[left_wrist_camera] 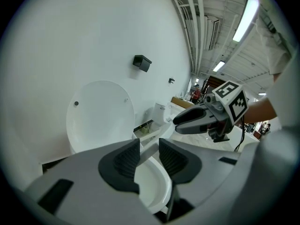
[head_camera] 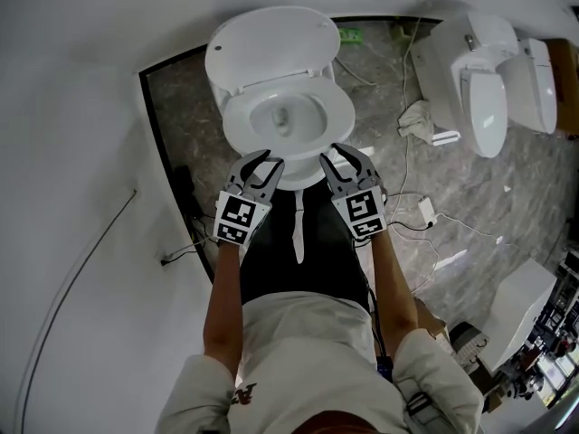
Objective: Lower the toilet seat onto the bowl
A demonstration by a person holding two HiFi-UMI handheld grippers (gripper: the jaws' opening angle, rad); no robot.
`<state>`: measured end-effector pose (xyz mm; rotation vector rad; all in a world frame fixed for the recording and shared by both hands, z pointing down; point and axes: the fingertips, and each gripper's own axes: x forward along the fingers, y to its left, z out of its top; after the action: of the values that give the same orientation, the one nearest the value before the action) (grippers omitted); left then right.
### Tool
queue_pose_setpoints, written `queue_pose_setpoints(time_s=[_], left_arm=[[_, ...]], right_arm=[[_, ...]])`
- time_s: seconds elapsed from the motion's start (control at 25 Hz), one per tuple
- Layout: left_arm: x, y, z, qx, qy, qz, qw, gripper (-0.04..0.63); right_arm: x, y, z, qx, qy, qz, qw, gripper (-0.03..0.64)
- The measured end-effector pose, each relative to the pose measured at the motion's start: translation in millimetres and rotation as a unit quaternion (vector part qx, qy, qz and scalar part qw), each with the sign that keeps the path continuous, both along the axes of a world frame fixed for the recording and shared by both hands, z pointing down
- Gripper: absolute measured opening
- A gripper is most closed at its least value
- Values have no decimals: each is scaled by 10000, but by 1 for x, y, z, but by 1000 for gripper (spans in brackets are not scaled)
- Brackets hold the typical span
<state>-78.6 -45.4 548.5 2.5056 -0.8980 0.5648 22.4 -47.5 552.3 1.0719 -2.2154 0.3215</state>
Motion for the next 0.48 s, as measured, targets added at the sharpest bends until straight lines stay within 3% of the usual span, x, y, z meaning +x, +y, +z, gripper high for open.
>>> queue_pose_setpoints(time_s=[0.48], left_arm=[[5,28,22,-294,-11,114,9995,129]], right_arm=[[6,30,21,-270,7,-1,9996,135]])
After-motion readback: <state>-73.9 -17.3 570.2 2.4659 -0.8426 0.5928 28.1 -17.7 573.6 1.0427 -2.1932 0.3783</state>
